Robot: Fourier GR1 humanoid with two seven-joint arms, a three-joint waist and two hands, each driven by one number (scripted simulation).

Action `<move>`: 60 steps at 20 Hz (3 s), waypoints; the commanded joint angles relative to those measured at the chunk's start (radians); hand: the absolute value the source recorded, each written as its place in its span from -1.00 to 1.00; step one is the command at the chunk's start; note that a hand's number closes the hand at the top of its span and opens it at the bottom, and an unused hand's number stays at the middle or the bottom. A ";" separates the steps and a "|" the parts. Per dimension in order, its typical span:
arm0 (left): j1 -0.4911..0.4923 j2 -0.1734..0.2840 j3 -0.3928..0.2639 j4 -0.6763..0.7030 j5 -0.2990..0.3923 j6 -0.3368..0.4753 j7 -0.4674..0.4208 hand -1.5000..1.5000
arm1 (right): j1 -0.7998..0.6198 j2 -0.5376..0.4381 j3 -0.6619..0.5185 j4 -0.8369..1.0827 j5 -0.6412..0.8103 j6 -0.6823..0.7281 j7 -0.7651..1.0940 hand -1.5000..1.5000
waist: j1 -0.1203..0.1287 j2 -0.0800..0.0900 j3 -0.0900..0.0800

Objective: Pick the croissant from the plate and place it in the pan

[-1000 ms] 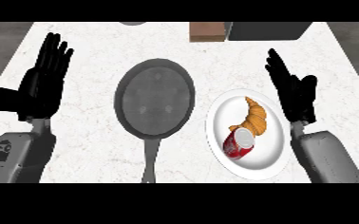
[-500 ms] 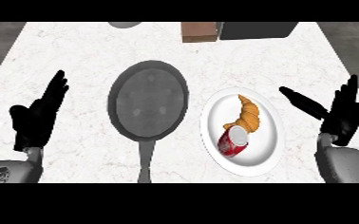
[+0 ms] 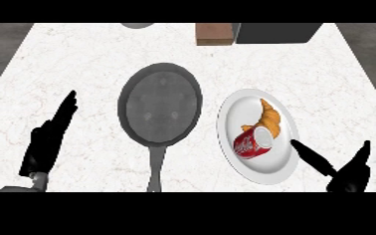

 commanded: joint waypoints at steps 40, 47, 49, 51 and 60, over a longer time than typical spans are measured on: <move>0.024 -0.053 -0.042 -0.121 -0.085 0.009 0.108 0.00 | -0.602 -0.115 0.175 0.107 -0.083 0.810 0.989 -1.00 | 0.037 0.008 0.006; 0.074 -0.029 -0.020 -0.150 -0.077 -0.014 0.069 0.00 | -0.624 -0.145 0.152 0.217 -0.132 0.854 0.989 -1.00 | 0.035 0.005 0.007; 0.070 -0.061 -0.039 -0.135 -0.090 0.005 0.085 0.00 | -0.652 -0.135 0.161 0.252 -0.128 0.849 0.988 -1.00 | 0.030 0.005 0.006; 0.053 -0.059 -0.019 -0.101 -0.088 -0.001 0.045 0.00 | -0.692 -0.104 0.163 0.312 -0.127 0.841 0.988 -1.00 | 0.035 0.008 0.006; 0.025 -0.083 -0.009 -0.064 -0.107 0.003 0.051 0.00 | -0.649 -0.040 0.174 0.330 -0.105 0.802 0.966 -1.00 | 0.023 0.009 0.008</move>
